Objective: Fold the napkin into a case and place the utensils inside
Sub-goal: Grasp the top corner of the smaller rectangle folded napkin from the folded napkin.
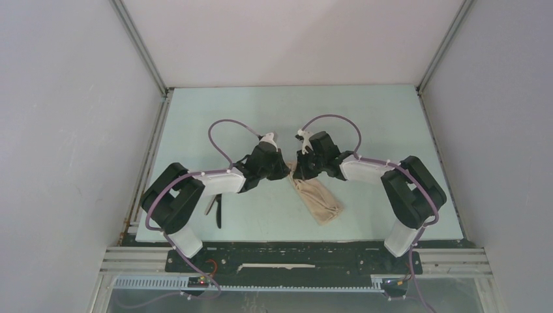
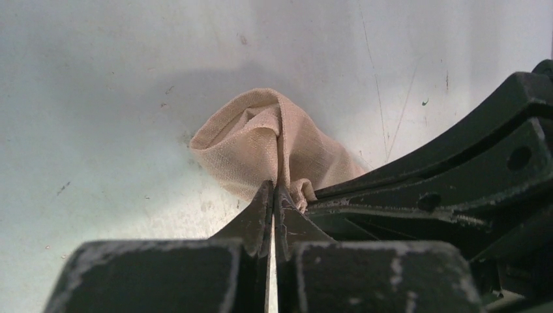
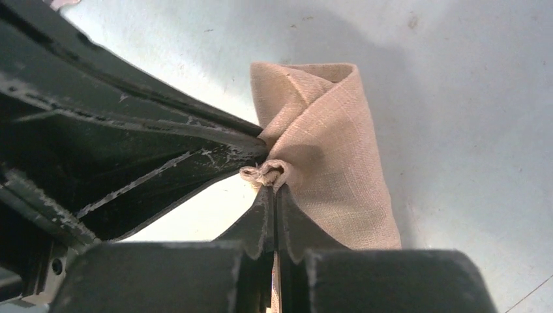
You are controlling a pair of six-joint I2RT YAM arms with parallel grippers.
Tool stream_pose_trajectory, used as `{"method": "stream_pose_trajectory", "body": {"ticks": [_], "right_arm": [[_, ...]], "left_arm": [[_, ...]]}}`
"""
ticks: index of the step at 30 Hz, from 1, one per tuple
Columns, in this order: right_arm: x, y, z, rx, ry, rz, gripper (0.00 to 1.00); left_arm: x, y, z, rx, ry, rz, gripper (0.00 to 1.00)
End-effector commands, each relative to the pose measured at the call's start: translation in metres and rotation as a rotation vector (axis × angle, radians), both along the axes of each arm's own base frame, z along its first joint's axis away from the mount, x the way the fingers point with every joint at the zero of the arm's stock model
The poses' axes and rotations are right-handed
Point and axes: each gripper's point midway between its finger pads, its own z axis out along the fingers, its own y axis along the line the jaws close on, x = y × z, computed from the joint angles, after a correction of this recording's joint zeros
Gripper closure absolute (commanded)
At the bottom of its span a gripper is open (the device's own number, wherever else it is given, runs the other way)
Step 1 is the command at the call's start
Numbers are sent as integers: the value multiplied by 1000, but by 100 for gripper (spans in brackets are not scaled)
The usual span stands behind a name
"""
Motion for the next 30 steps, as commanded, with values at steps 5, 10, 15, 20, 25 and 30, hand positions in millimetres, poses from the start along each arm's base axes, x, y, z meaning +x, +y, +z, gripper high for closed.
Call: {"method": "stream_pose_trajectory", "body": {"ticks": [5,10,15,20,25,30], "right_arm": [[28,3,-8,65,135,-322,100],[30,29,0,150,99,-300,100],[23,42,12,319,25,-239,100],[25,53,3,406,37,-225,99],[-2,55,-7,366,134,-144,83],[-11,37,-5,313,160,-117,70]], "left_arm": [[-4,-4,16,-61,-30,-31,100],[-8,-8,25,-102,-36,-49,100],[-9,-11,31,-146,-20,-46,100],[-5,-3,22,-155,12,-1,100],[2,15,10,-166,66,69,100],[2,22,12,-154,49,76,100]]}}
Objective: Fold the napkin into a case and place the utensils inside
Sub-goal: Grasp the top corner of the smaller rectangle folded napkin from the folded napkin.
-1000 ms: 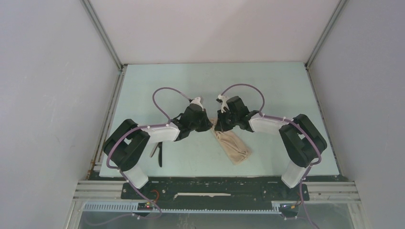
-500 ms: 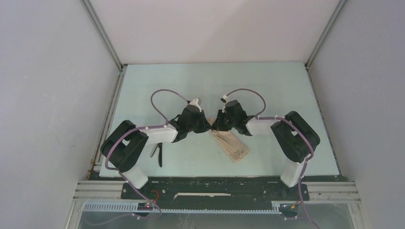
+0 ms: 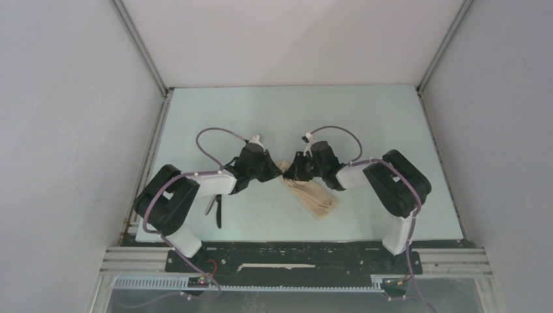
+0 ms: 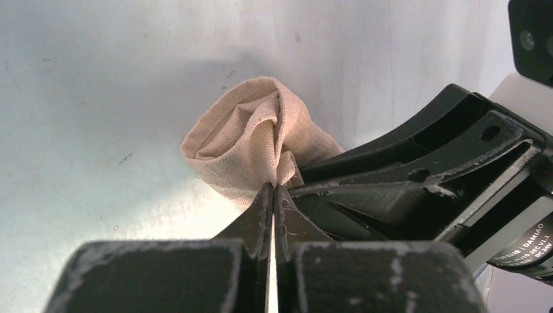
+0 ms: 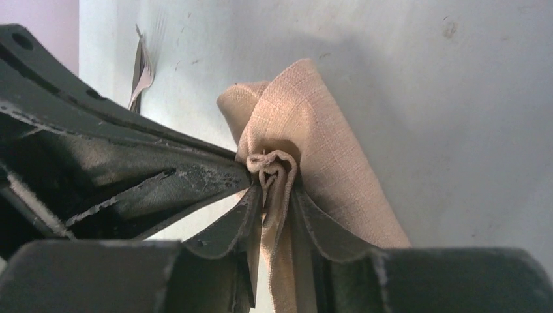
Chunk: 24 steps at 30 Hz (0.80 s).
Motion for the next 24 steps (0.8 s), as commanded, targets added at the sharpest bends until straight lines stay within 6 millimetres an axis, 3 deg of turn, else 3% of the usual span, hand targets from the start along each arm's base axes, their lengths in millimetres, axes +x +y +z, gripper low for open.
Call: {"method": "stream_pose_trajectory", "body": {"ticks": [1,9,14,18,24], "right_arm": [[-21,-3,15,6,17,107,69],[-19,-14,44,7,-53,110,60],[-5,-20,47,14,-62,94,57],[3,-16,41,9,-56,99,58],[-3,-6,27,10,-19,135,75]], "left_arm": [[2,-5,21,-54,-47,-11,100],[0,-3,14,-38,-38,-14,100],[-1,-2,15,-43,-40,-16,100],[-1,-2,17,-43,-48,-14,100],[-1,-1,18,-42,-54,-18,100]]}}
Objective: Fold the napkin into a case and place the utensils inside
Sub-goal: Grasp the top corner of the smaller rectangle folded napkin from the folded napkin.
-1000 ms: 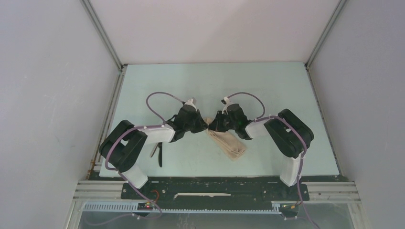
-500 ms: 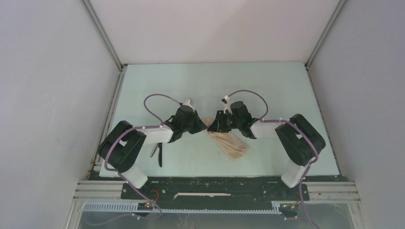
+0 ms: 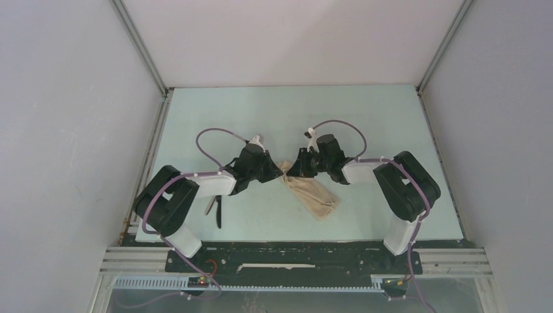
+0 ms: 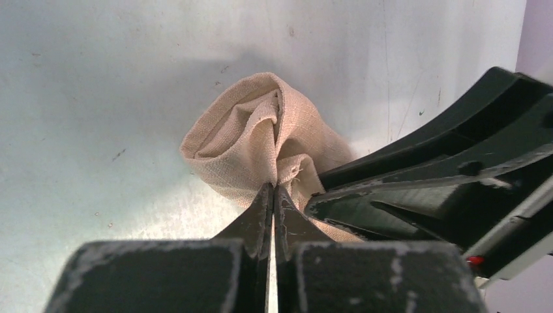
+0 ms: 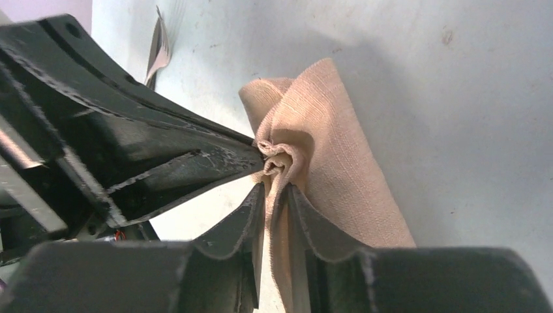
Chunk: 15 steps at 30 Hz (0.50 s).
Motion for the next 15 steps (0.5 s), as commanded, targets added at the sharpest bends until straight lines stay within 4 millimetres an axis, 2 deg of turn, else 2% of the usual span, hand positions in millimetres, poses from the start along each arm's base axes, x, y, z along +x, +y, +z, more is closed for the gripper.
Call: {"method": "stream_pose_trajectory", "body": {"ticks": [1,7,10,12,15], "right_arm": [[-4,14,1,12,-16,56,76],[-16,31,-12,54,10,57,93],[-9,46,-14,106,-64,32,97],[2,52,-15,131,-66,-10,98],[10,37,-31,72,-25,-89,91]], "left_arm": [[1,-2,19,-36,-55,-15,100],[0,-6,25,-55,-65,-31,100],[-7,-13,21,-99,-28,-45,100],[-12,-16,22,-151,-7,-44,100],[-14,-12,28,-167,-17,-17,100]]}}
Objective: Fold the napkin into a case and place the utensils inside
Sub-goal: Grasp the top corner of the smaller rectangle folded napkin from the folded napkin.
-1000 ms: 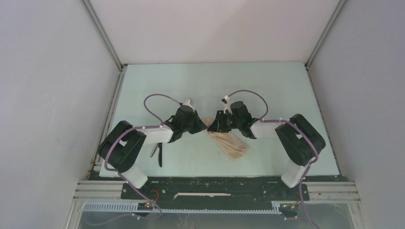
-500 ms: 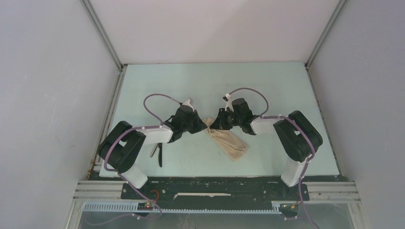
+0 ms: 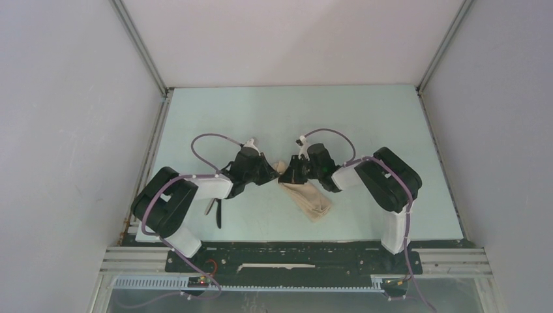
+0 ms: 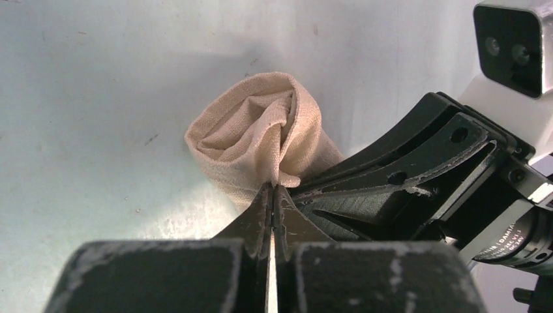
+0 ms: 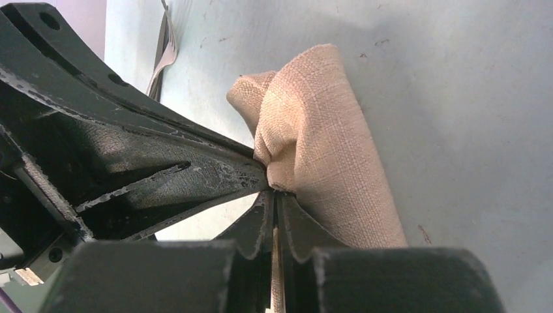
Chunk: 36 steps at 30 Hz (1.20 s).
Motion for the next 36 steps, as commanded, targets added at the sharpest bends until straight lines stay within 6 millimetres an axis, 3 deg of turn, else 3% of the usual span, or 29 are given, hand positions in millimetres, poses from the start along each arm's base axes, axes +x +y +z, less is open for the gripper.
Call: {"method": "stream_pose_trajectory", "body": {"ticks": [1,4,8,16,19,24,29,36], "right_arm": [[21,-4,2,16,-38,-107,88],[6,-10,18,39,-29,-61,70],[-6,-21,30,31,-10,-18,57],[-12,-37,47,-25,-57,-19,46],[0,-39,49,-3,-64,-28,49],[18,-32,43,13,-49,-24,66],[24,-26,35,18,-37,-13,70],[22,-8,29,50,-22,33,85]], "left_arm": [[-6,-18,37,-139,-51,-33,100],[-2,-10,38,-107,-65,-13,100],[0,-9,33,-93,-58,-9,100],[3,-3,26,-62,-55,-7,100],[2,-2,25,-60,-51,-6,100],[1,-3,28,-63,-57,-15,100],[2,-4,30,-66,-63,-21,100],[2,-7,37,-77,-81,-40,100]]}}
